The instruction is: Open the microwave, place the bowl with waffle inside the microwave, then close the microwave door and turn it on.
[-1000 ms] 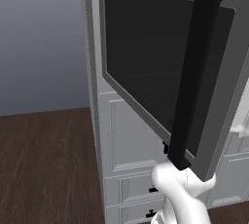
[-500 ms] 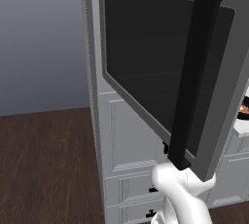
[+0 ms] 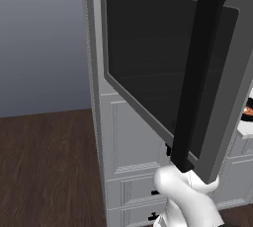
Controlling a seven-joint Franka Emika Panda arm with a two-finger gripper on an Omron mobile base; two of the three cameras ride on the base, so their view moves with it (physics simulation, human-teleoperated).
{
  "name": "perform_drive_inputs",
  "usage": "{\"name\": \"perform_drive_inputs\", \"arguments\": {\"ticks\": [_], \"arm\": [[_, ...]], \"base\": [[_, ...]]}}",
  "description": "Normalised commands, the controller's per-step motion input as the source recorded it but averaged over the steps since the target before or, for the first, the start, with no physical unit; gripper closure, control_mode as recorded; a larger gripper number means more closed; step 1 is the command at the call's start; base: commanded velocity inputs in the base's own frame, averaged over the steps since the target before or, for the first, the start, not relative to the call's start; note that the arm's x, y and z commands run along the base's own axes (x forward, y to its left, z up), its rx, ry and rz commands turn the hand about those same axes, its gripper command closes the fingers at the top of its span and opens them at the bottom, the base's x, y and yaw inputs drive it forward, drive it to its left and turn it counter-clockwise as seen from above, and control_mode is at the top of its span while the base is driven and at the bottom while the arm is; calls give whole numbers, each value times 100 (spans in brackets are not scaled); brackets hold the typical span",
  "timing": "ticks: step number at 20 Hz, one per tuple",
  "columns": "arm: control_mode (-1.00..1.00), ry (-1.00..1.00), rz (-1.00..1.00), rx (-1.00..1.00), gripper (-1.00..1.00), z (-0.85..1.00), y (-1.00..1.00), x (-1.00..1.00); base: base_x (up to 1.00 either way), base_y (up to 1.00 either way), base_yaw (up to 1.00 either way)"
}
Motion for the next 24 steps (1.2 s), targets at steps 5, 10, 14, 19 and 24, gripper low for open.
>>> {"name": "perform_drive_inputs", "arguments": {"ticks": [5,10,14,19,24], "arm": [[-100,47,-15,-18,-100,-53,-100,11],[-100,25,-9,-7,-100,-99,-91,2],[-100,15,-7,21,-100,-59,-62,45],[-100,0,0,20,-100,-34,-86,76],[-100,0,0,3,-100,-63,-61,70]], "base": [[0,0,0],[0,0,0],[0,0,0],[0,0,0],[0,0,0]]}}
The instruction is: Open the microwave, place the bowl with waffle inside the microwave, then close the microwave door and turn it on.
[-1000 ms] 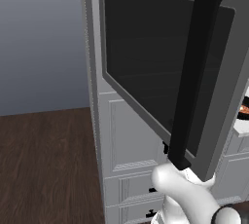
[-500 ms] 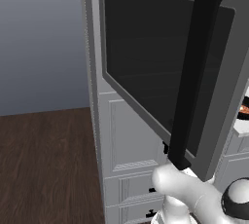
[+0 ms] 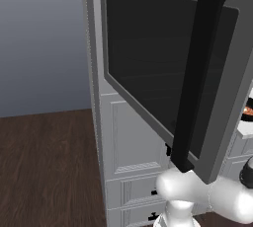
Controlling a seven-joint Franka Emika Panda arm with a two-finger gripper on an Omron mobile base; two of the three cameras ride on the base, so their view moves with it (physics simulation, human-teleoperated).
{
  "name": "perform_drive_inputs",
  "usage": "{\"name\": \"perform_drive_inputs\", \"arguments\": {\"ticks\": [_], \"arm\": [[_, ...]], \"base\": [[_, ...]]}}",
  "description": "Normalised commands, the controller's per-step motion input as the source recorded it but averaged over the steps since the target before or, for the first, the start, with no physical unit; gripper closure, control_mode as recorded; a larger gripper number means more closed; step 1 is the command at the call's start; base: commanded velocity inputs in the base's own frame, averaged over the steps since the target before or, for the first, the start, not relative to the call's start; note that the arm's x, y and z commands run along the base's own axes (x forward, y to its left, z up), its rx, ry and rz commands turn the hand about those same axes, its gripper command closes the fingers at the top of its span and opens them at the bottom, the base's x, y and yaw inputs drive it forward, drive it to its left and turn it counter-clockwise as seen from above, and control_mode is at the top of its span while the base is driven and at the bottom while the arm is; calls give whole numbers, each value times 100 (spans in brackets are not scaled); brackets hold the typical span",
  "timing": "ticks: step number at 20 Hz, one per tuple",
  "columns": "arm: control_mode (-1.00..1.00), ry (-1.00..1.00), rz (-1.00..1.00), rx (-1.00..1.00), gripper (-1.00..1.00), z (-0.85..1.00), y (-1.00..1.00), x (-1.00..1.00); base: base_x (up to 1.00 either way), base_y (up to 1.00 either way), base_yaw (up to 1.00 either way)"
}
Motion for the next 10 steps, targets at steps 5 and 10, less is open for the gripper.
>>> {"name": "perform_drive_inputs", "arguments": {"ticks": [5,10], "arm": [[-100,-1,0,-3,-100,-39,-12,62],[-100,0,0,-13,-100,-68,0,28]], "base": [[0,0,0],[0,0,0]]}}
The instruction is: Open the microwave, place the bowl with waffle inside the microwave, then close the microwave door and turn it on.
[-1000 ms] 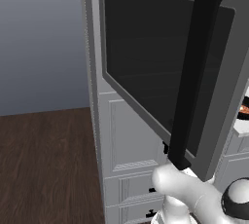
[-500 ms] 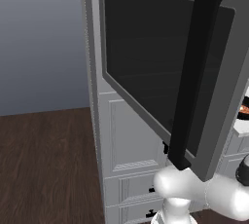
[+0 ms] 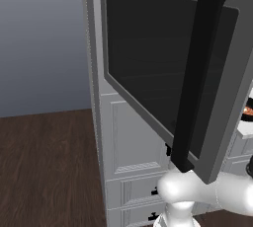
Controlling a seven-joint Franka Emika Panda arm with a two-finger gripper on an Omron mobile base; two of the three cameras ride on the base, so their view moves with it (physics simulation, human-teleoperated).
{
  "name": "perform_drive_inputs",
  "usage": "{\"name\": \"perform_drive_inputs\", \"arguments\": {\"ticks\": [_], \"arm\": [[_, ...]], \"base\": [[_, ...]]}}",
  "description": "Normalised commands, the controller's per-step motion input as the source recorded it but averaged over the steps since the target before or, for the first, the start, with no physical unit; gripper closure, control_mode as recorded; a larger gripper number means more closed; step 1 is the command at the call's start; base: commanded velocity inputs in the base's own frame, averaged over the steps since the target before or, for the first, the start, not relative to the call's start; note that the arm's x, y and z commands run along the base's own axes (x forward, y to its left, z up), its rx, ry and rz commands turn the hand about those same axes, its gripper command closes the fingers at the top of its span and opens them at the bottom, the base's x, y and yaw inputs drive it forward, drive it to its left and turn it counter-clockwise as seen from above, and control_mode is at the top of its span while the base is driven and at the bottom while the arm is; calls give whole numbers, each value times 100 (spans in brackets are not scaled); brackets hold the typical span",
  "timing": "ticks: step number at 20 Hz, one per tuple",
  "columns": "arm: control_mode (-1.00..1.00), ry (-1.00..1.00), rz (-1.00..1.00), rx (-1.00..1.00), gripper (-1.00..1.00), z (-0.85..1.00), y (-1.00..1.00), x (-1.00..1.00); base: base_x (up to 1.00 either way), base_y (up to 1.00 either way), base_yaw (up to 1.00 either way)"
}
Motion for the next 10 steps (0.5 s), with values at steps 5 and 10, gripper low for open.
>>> {"name": "perform_drive_inputs", "arguments": {"ticks": [5,10], "arm": [[-100,0,0,0,-100,-31,-3,58],[-100,0,0,5,-100,0,-25,76]], "base": [[0,0,0],[0,0,0]]}}
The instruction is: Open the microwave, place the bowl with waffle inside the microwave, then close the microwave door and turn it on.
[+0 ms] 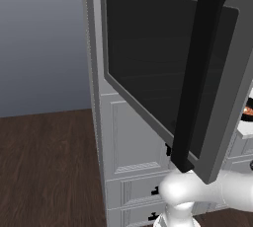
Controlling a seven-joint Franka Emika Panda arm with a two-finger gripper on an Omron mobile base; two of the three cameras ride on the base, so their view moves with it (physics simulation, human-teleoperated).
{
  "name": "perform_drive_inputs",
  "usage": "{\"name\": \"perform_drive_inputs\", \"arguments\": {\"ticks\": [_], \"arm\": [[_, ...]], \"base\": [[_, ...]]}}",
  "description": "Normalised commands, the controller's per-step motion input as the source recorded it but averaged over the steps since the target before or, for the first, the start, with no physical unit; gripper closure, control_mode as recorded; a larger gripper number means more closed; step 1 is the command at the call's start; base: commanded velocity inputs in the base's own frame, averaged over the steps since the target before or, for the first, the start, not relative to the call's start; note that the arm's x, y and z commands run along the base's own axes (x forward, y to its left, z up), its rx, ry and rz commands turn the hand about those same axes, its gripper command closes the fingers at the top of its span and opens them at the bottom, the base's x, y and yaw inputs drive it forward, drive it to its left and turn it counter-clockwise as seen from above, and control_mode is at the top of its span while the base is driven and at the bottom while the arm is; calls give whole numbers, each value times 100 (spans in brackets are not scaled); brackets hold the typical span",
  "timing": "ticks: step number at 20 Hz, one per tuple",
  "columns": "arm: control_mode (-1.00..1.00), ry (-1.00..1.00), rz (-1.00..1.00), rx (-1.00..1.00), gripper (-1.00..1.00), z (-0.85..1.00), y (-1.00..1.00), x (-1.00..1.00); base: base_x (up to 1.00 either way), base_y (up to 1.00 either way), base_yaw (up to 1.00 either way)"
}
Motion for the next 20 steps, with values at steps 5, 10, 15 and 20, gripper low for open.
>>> {"name": "perform_drive_inputs", "arguments": {"ticks": [5,10,15,20], "arm": [[-100,12,0,0,-100,-29,-82,19],[-100,2,0,0,-100,-7,-34,7],[-100,5,0,0,-100,-58,-23,2],[-100,0,-1,0,-100,-17,-2,39]], "base": [[0,0,0],[0,0,0],[0,0,0],[0,0,0]]}}
